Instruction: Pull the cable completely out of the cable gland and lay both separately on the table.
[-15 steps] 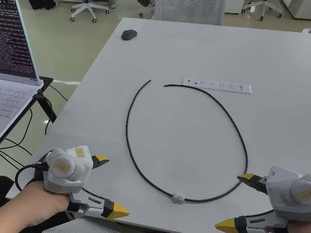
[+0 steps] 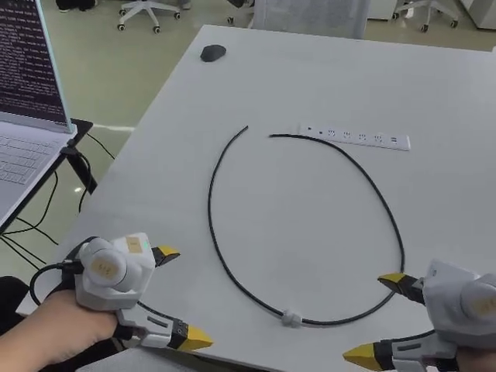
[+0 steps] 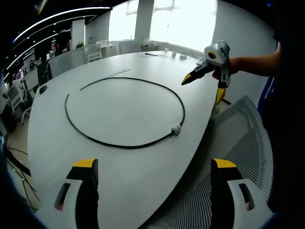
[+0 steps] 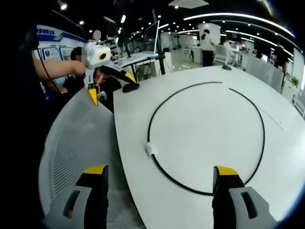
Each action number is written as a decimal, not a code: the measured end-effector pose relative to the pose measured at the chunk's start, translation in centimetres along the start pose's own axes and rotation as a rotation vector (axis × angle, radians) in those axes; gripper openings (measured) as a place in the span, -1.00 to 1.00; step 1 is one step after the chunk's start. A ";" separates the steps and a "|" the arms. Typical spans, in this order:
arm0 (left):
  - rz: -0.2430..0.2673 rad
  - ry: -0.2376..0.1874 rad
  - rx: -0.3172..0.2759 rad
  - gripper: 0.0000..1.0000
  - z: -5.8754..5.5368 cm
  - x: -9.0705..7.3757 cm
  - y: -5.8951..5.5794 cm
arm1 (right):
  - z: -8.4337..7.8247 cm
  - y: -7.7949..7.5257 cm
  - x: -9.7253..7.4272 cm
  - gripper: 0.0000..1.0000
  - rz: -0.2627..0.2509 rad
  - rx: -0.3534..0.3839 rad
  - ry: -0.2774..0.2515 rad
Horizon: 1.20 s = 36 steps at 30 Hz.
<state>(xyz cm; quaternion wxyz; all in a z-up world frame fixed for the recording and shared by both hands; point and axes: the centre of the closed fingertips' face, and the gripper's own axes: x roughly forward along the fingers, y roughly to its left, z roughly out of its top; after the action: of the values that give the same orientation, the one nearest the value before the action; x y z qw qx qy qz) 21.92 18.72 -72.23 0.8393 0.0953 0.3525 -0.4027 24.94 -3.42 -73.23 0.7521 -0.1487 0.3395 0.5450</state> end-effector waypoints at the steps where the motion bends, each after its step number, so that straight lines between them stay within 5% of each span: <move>1: -0.001 0.000 -0.002 0.96 0.0 0.0 0.0 | 0.1 0.0 0.1 0.82 0.001 -0.002 0.000; 36: -0.017 -0.018 -0.019 0.97 0.3 0.8 0.5 | 1.1 -0.1 4.5 0.55 0.059 -0.098 0.099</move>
<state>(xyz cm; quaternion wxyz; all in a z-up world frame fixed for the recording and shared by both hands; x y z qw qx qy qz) 22.76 18.40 -72.55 0.8398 0.0806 0.3497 -0.4074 26.19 0.43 -75.50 0.7099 -0.2018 0.3534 0.5748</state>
